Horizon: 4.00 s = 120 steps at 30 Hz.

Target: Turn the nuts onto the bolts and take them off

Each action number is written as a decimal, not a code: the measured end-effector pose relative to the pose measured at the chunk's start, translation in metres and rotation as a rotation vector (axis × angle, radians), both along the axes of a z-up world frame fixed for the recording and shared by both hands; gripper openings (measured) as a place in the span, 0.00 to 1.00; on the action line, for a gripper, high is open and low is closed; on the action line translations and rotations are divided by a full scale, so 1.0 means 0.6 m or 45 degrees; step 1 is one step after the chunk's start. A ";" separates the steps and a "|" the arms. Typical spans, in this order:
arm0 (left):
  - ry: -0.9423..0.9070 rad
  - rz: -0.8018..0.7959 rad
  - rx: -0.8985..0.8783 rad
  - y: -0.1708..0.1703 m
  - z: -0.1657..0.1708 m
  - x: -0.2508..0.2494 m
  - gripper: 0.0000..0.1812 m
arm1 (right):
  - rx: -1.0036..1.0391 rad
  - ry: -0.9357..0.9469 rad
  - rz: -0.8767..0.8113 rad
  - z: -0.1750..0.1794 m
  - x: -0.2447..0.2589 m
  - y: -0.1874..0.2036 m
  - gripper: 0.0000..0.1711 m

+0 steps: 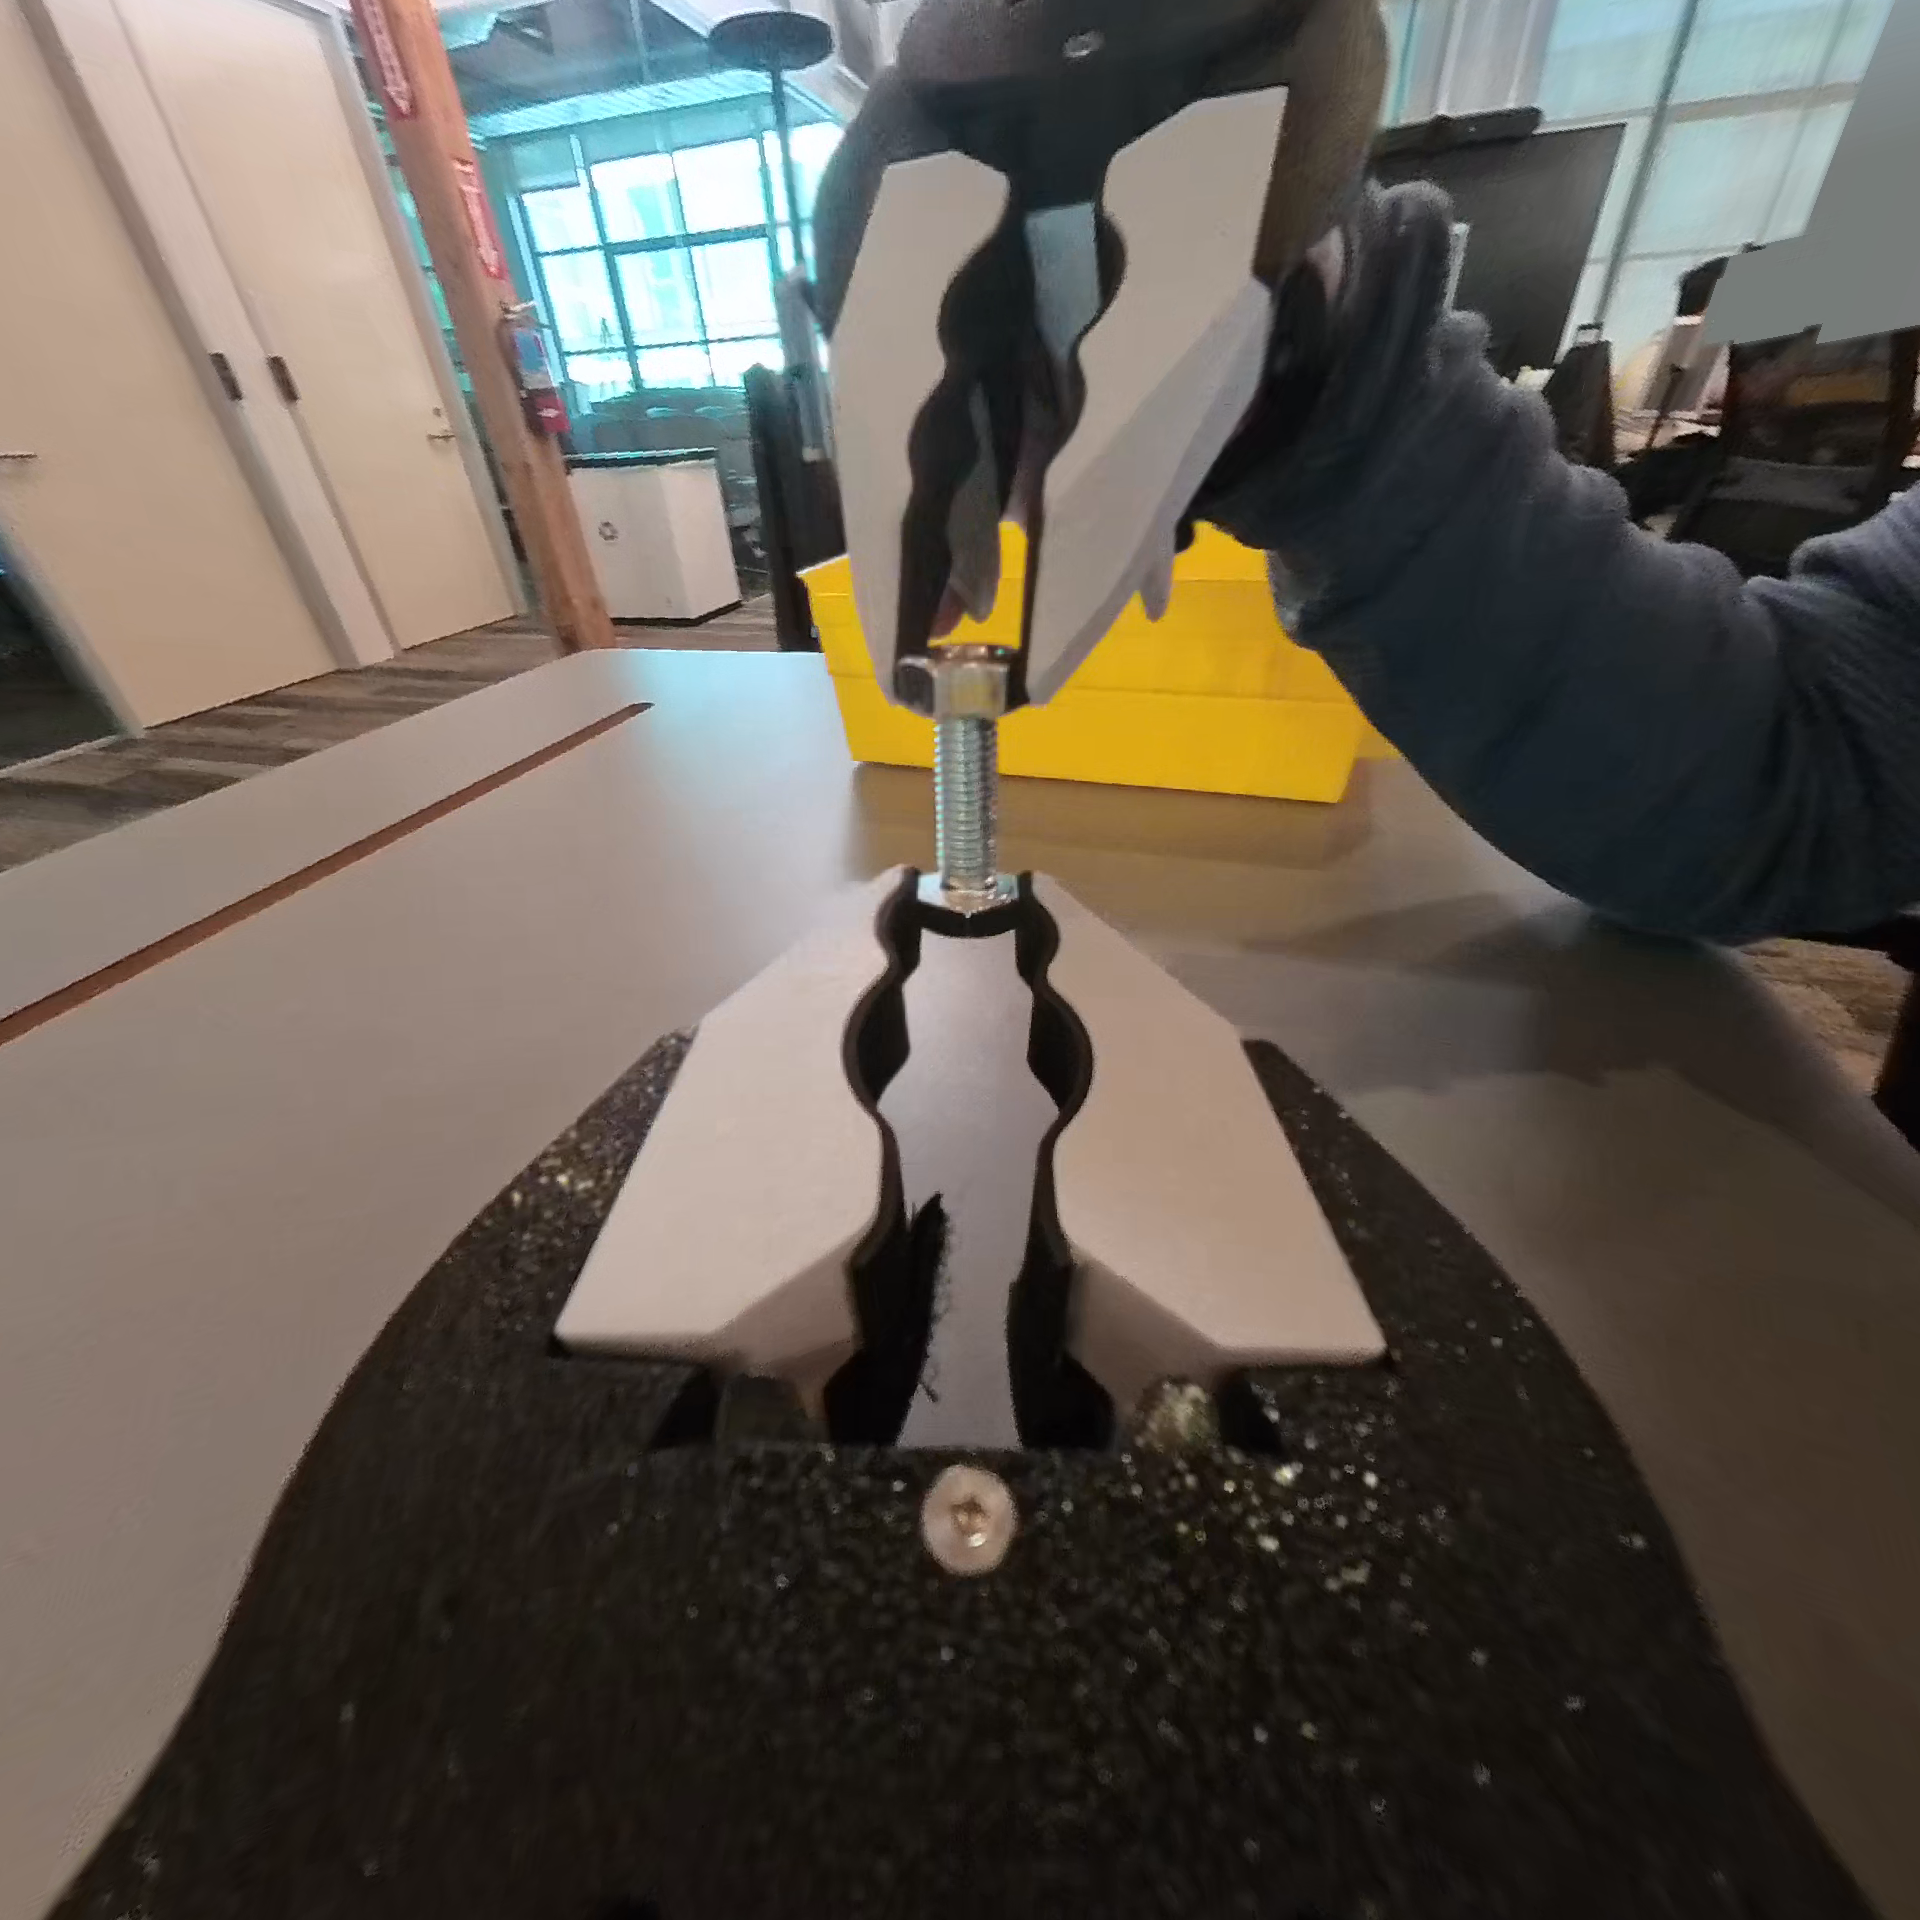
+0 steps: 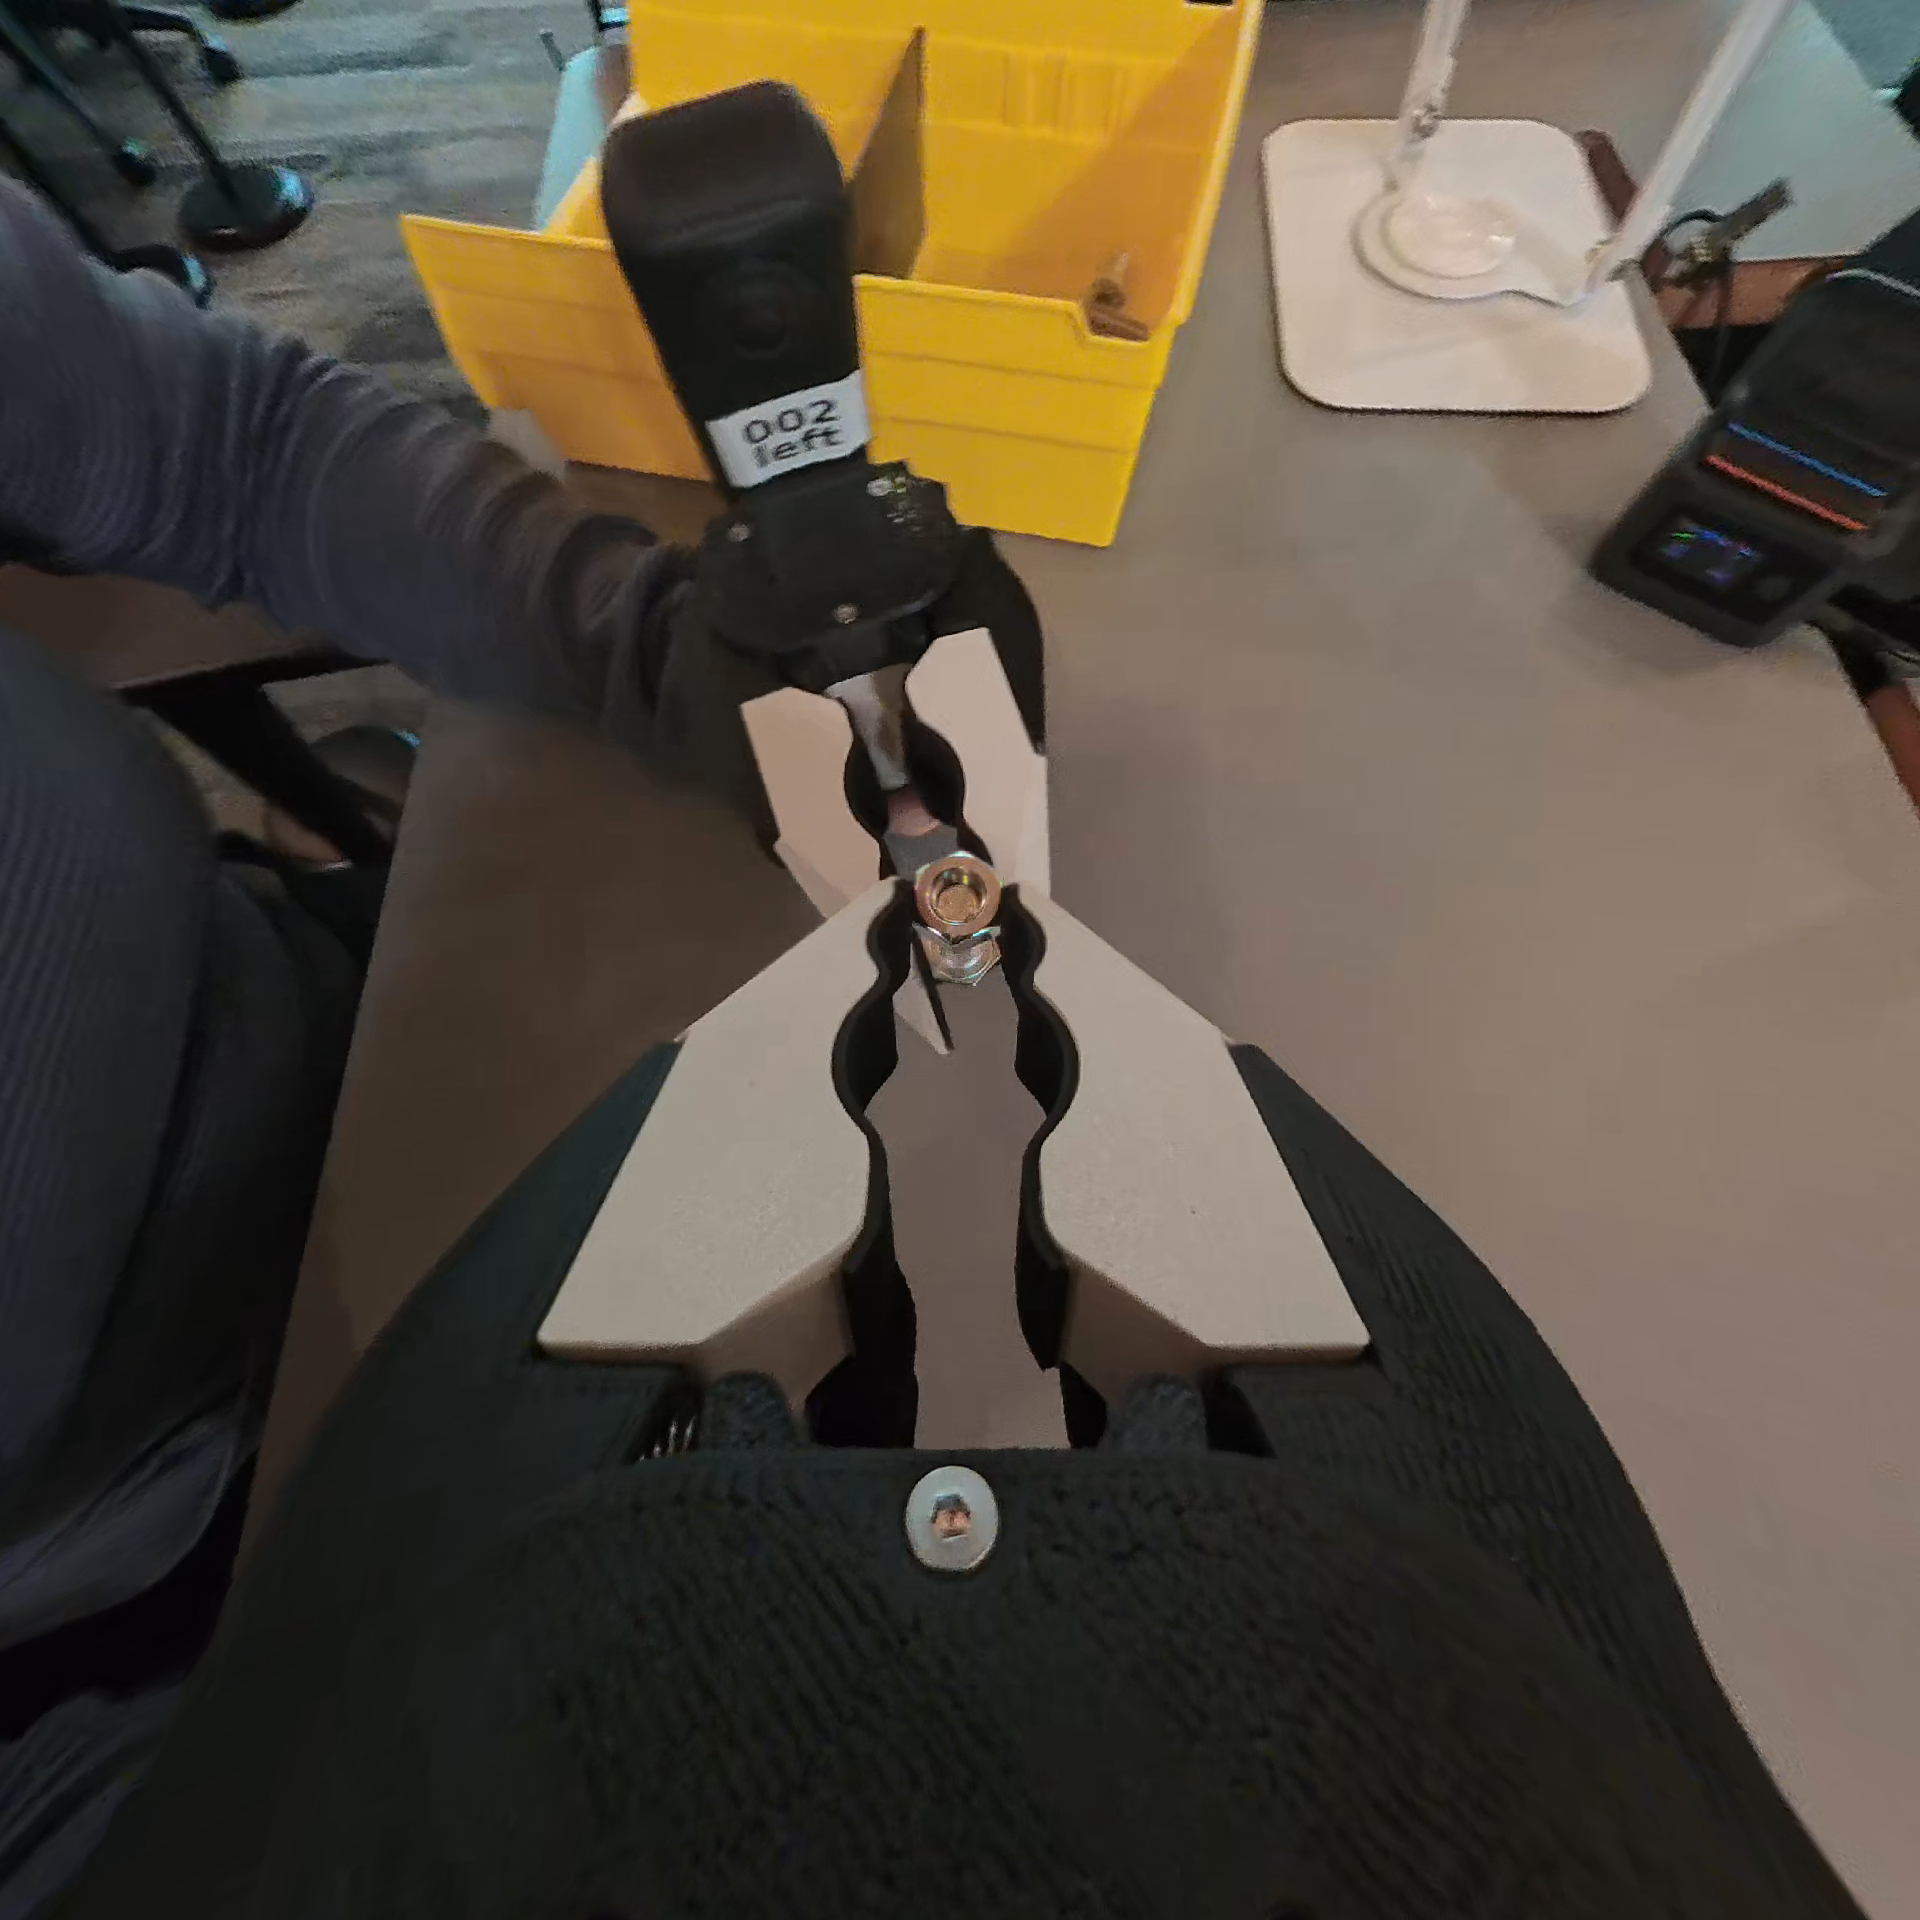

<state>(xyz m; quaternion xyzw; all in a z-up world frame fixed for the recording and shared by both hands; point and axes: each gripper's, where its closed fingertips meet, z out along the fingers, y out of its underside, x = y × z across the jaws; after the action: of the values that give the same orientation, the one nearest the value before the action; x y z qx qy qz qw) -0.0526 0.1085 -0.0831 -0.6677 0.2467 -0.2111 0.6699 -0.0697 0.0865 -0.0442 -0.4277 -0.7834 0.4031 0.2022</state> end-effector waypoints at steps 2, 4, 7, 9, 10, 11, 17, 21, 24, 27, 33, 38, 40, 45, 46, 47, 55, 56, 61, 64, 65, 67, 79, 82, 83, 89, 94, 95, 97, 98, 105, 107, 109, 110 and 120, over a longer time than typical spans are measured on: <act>-0.010 0.122 -0.013 0.010 -0.001 -0.018 0.09 | 0.026 0.026 -0.061 0.000 -0.016 0.009 0.09; -0.023 0.210 -0.008 0.015 0.001 -0.033 0.09 | -0.022 0.030 -0.122 0.002 -0.031 0.013 0.09; -0.023 0.282 -0.009 0.020 0.001 -0.048 0.09 | -0.097 0.012 -0.198 0.002 -0.047 0.018 0.09; -0.006 0.315 -0.014 0.022 -0.002 -0.053 0.09 | -0.124 -0.009 -0.242 -0.001 -0.051 0.022 0.09; 0.004 0.332 -0.016 0.023 -0.003 -0.056 0.09 | -0.133 -0.023 -0.265 -0.002 -0.052 0.025 0.09; 0.009 0.348 -0.014 0.024 -0.003 -0.058 0.09 | -0.142 -0.033 -0.286 -0.002 -0.054 0.026 0.09; -0.017 0.351 -0.011 0.024 0.000 -0.063 0.09 | -0.133 -0.026 -0.319 0.000 -0.060 0.024 0.09; -0.026 0.346 -0.011 0.024 0.001 -0.063 0.09 | -0.148 -0.018 -0.305 0.000 -0.061 0.024 0.09; -0.032 0.342 -0.011 0.024 0.001 -0.063 0.09 | -0.151 -0.020 -0.301 -0.002 -0.063 0.022 0.11; -0.032 0.333 -0.012 0.024 0.001 -0.063 0.09 | -0.133 0.007 -0.329 0.004 -0.067 0.025 0.19; -0.046 0.224 0.023 0.017 0.007 -0.048 0.09 | -0.208 0.403 -0.377 0.045 -0.056 0.036 0.45; -0.055 0.028 0.049 0.001 0.012 -0.005 0.09 | -0.413 0.881 -0.390 0.028 -0.003 0.006 0.49; -0.037 -0.015 0.039 -0.002 0.009 0.007 0.09 | -0.393 0.853 -0.334 0.026 -0.004 -0.010 0.51; -0.040 -0.072 0.026 -0.008 0.007 0.019 0.09 | -0.358 0.793 -0.252 0.022 -0.004 -0.036 0.53; -0.043 -0.075 0.024 -0.009 0.007 0.019 0.09 | -0.348 0.777 -0.239 0.019 -0.005 -0.039 0.53; -0.046 -0.076 0.022 -0.009 0.007 0.019 0.09 | -0.348 0.765 -0.224 0.018 -0.004 -0.043 0.53; -0.117 -0.015 0.023 -0.002 0.015 0.000 0.09 | -0.299 0.734 -0.173 0.012 0.001 -0.056 0.52; -0.134 -0.003 0.022 -0.001 0.017 -0.006 0.09 | -0.300 0.732 -0.179 0.012 0.002 -0.053 0.51; -0.082 -0.059 0.007 -0.007 0.010 0.010 0.09 | -0.326 0.746 -0.208 0.014 0.001 -0.045 0.51; -0.061 -0.089 0.005 -0.010 0.007 0.025 0.09 | -0.325 0.746 -0.167 0.011 0.000 -0.061 0.52; -0.072 -0.066 0.007 -0.008 0.009 0.020 0.09 | -0.312 0.745 -0.166 0.009 -0.002 -0.063 0.53; -0.152 -0.010 0.012 -0.002 0.018 -0.002 0.09 | -0.285 0.756 -0.185 0.009 -0.001 -0.056 0.52; -0.218 0.026 0.003 0.003 0.022 -0.010 0.09 | -0.344 0.770 -0.203 0.005 -0.003 -0.051 0.49; -0.191 0.085 -0.004 0.007 0.018 -0.031 0.09 | -0.379 0.794 -0.265 0.011 -0.002 -0.028 0.49; -0.144 0.060 0.000 0.005 0.014 -0.019 0.09 | -0.392 0.806 -0.275 0.012 -0.004 -0.027 0.51; -0.095 -0.041 -0.024 0.000 0.007 0.019 0.09 | -0.373 0.794 -0.218 0.002 -0.010 -0.053 0.50; -0.164 0.054 -0.034 0.007 0.011 -0.020 0.09 | -0.408 0.804 -0.285 0.013 0.001 -0.016 0.44; -0.126 0.011 -0.036 0.003 0.008 -0.008 0.09 | -0.409 0.825 -0.301 0.017 0.000 -0.014 0.47; -0.064 -0.101 -0.045 -0.007 0.001 0.028 0.09 | -0.380 0.840 -0.290 0.015 -0.004 -0.023 0.50; -0.056 -0.138 -0.054 -0.010 -0.001 0.041 0.09 | -0.367 0.842 -0.272 0.014 -0.006 -0.032 0.50; -0.162 0.031 -0.024 0.001 0.016 -0.019 0.09 | -0.349 0.804 -0.226 0.007 0.003 -0.031 0.40; -0.126 -0.013 -0.028 -0.003 0.013 -0.007 0.09 | -0.380 0.851 -0.266 0.019 0.004 -0.020 0.42; -0.073 -0.097 -0.043 -0.009 0.005 0.027 0.09 | -0.382 0.832 -0.260 0.013 -0.001 -0.027 0.48; -0.064 -0.132 -0.055 -0.010 0.002 0.041 0.09 | -0.388 0.818 -0.242 0.009 -0.004 -0.036 0.49; -0.196 -0.030 -0.067 0.000 0.012 -0.006 0.09 | -0.352 0.835 -0.270 0.013 0.005 -0.017 0.44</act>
<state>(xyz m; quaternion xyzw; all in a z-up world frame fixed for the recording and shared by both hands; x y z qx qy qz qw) -0.0561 0.1087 -0.0756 -0.6639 0.1968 -0.2760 0.6666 -0.0667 0.0764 -0.0362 -0.3780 -0.5662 0.5977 0.4234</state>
